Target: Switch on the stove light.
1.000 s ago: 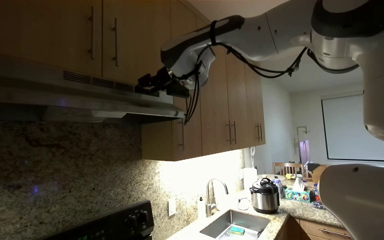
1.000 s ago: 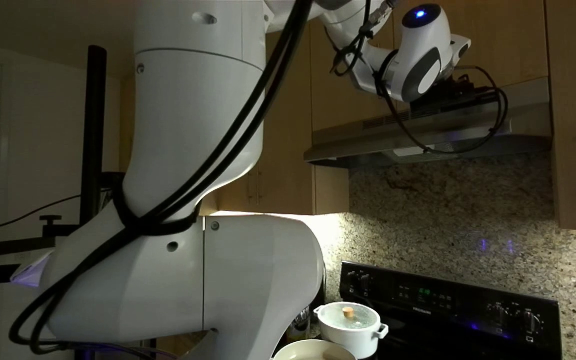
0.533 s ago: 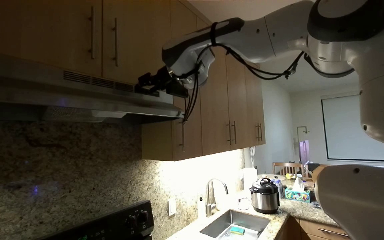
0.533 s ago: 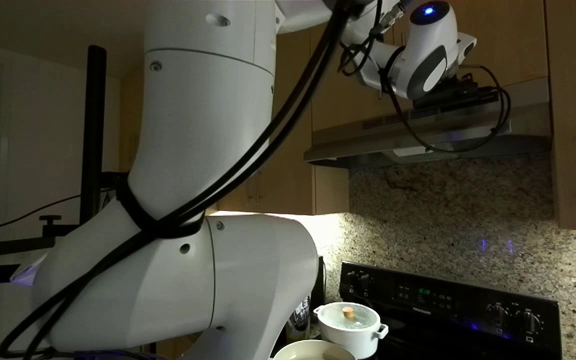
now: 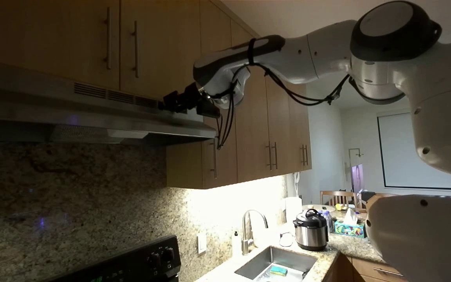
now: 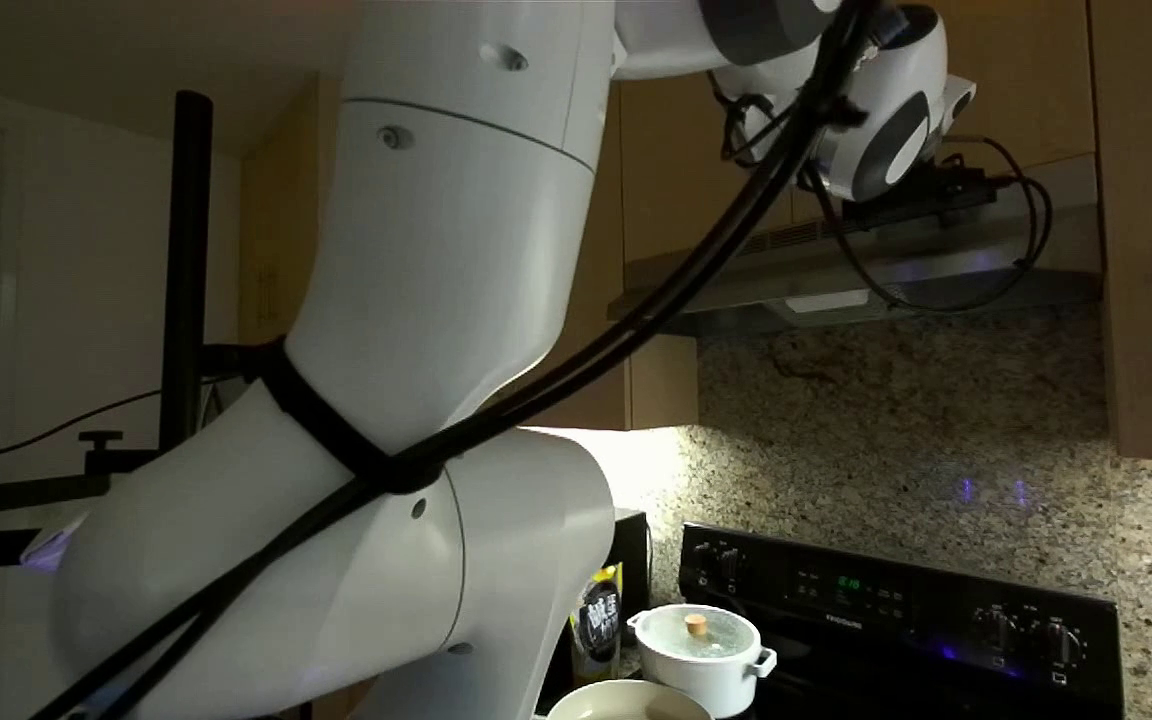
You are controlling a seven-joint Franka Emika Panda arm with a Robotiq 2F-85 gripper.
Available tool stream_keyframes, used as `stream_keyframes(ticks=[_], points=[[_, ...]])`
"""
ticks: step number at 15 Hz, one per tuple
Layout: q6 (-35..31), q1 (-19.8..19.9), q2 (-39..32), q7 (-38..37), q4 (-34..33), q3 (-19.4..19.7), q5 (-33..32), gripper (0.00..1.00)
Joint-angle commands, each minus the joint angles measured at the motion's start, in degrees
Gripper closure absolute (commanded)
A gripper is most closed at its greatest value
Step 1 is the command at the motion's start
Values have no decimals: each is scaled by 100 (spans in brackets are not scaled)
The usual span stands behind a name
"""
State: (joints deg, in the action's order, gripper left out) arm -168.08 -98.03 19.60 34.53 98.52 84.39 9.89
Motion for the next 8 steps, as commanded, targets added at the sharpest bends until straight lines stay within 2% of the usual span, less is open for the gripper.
stream_keyframes(ticks=[1,8], points=[[209,-641,377,-263,-351,466,-731,0],[472,-1469,1004,-500,-888,887,-1724,0]])
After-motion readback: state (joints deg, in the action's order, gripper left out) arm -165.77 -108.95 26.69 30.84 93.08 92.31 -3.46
